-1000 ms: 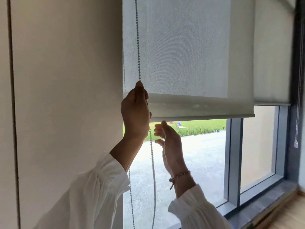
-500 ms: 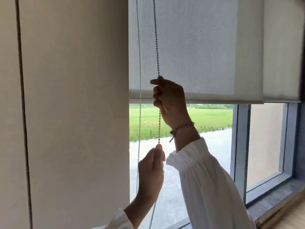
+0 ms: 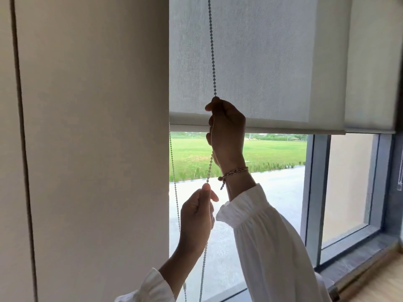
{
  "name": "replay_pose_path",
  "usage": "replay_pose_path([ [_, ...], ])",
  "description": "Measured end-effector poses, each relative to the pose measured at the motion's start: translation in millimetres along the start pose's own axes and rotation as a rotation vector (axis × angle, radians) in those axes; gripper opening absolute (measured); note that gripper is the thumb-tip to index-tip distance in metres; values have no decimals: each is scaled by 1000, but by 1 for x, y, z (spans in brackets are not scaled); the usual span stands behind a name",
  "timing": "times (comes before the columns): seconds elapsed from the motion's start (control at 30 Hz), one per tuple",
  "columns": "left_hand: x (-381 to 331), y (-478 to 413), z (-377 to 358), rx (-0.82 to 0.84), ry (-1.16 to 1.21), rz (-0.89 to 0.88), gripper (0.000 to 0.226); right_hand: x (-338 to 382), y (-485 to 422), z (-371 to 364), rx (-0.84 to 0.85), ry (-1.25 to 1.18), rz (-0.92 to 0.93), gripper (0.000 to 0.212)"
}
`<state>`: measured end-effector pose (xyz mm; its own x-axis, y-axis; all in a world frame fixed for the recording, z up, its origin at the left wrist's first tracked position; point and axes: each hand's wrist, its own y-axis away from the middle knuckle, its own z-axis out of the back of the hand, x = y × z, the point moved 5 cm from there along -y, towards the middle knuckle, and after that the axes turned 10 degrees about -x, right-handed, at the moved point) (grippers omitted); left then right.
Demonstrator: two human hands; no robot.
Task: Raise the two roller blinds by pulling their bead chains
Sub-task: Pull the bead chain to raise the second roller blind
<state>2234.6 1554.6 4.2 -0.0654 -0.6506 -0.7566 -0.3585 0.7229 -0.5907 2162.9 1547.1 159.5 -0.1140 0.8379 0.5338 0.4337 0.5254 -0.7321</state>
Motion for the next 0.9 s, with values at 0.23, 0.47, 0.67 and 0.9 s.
replay_pose_path([
  [0.23, -6, -17, 6, -162, -40, 37, 39, -2, 2, 8, -27, -13, 23, 34],
  [0.47, -83, -76, -6, -135, 105, -54, 39, 3, 9, 12, -39, 12, 129, 27],
  [0.67, -138, -91, -27, 111, 412, 60, 46, -8, 22, 22, -64, 71, 209, 22],
  [0.9, -165, -114, -49, 278, 451, 142, 29, -13, 23, 28, -49, 64, 184, 23],
])
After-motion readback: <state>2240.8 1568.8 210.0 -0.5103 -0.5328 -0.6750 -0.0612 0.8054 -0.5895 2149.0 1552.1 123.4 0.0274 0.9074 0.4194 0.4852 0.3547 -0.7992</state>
